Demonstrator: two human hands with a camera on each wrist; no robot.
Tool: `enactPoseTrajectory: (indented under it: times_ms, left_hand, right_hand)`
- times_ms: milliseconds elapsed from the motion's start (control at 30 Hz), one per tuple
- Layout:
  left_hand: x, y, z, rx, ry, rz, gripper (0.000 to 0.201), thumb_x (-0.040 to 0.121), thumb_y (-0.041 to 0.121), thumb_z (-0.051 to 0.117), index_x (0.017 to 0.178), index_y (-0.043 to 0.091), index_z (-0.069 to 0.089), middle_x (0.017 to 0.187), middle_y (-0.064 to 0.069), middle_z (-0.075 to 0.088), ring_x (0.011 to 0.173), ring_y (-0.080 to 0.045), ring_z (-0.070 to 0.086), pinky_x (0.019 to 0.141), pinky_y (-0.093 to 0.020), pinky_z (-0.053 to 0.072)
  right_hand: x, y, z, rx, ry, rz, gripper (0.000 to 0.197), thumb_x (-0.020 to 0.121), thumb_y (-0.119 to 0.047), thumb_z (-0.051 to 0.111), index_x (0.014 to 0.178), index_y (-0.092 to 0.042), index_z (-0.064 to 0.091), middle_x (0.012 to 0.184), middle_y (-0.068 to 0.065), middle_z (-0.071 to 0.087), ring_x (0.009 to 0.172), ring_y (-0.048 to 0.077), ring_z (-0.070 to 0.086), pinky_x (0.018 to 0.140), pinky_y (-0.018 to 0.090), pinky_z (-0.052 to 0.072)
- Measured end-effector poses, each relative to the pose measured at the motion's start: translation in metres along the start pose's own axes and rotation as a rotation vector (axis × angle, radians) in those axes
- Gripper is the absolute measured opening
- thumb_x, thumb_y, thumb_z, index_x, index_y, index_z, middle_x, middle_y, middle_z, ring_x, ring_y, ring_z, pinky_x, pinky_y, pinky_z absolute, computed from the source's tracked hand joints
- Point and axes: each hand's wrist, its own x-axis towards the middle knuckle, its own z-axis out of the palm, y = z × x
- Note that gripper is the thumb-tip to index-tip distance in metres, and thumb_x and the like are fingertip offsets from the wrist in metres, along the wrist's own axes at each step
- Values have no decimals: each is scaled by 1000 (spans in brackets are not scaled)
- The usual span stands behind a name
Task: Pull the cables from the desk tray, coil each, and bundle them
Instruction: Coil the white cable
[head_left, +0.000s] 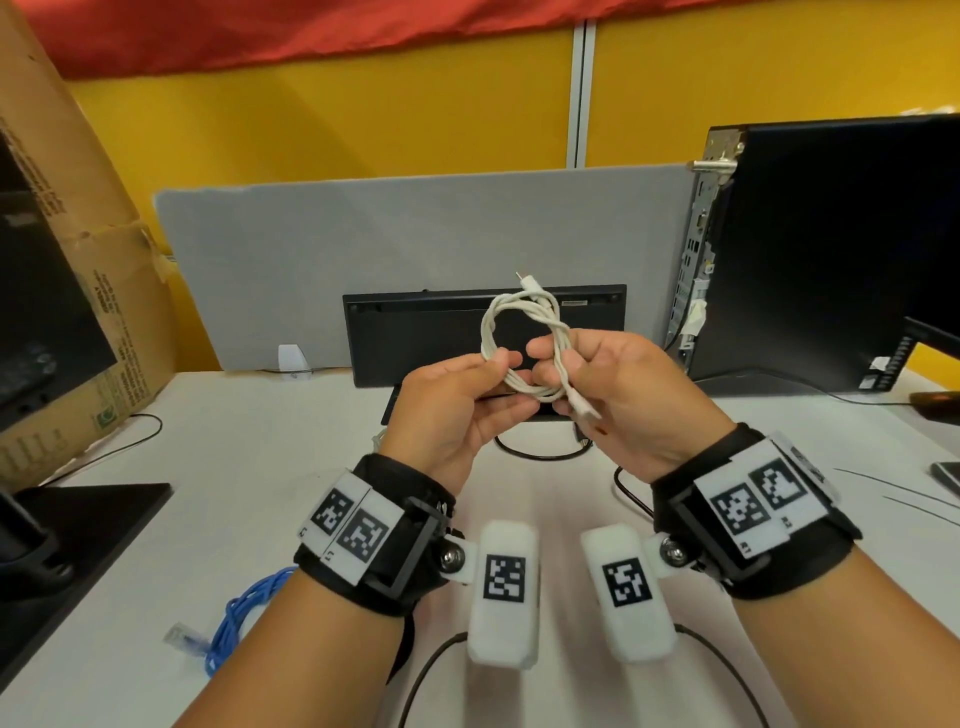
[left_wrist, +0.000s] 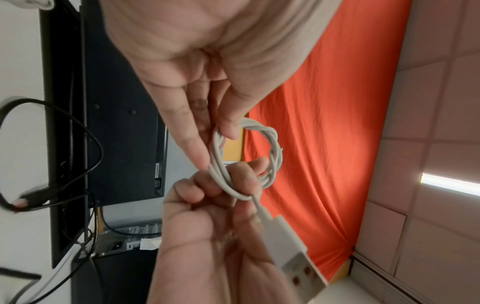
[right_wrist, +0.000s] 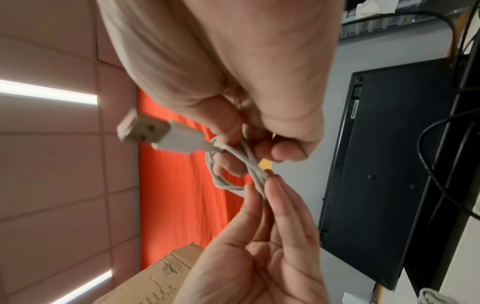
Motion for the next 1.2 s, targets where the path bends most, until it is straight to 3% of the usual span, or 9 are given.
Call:
enactPoseTrajectory:
  times_ms: [100,167,267,367,500,800,933,1000,1200]
  left_hand:
    - [1,0,-1,-21,8,-6,19,94,9,59,102,-6,68,87,-20,73,75,-25,73,62,-24,57]
    - [2,2,-3,-18,24,0,19,94,10,59,102,-5,68,86,-20,73,73,-24,73,60,-24,57]
    - [3,3,-5,-2,63,-6,17,93,10,60,99,-3,69,84,-20,73,70,-24,73,57,-24,57]
    - [4,3,-5,17,82,-18,14,92,10,62,95,0,70,82,-20,73,69,-25,73,56,-26,57]
    - [2,3,-5,37,104,-21,13,90,9,63,89,-1,71,76,-18,72,64,-24,71,54,-26,56]
    - [-10,10,5,151,48,0,18,88,11,66,99,-3,70,83,-17,73,70,-29,72,63,-33,58]
    - [-20,16,0,304,94,35,11,90,8,64,98,1,69,78,-12,72,67,-22,69,60,-30,57]
    - [-26,27,-4,388,125,56,8,90,5,65,96,3,69,78,-13,73,65,-21,69,58,-27,56]
    - [-48,64,-29,667,120,-11,17,86,5,71,94,-10,70,84,-24,67,65,-23,68,63,-29,60]
  right_hand:
    - [-1,-3,-1,98,-63,35,25,95,-2,44,110,0,64,72,0,68,75,14,63,73,30,44]
    - [-1,-4,0,100,-101,44,29,89,1,55,117,3,62,86,10,70,84,23,63,76,33,49]
    - [-2,-3,0,-151,-87,-30,36,86,5,62,121,-2,61,90,8,71,88,25,66,83,36,56]
    - [-2,-3,-2,-380,19,-109,42,83,8,66,120,-11,62,83,3,70,83,17,70,81,33,58]
    - [-2,-3,-5,-444,78,-119,39,78,7,72,113,-11,66,88,9,71,75,21,70,70,31,59]
    - [-4,-6,-3,-282,212,-10,29,85,-2,69,113,-9,64,80,16,74,70,25,72,62,30,58]
    - [-8,-5,5,-276,240,67,8,89,-10,67,96,-6,69,73,14,72,64,23,68,60,30,58]
    - [-11,-7,9,-270,247,128,12,90,-13,67,90,-2,70,76,18,71,64,23,67,61,31,58]
    - [-28,-1,29,-193,247,223,9,86,-1,68,94,1,66,74,18,69,57,20,66,56,28,56]
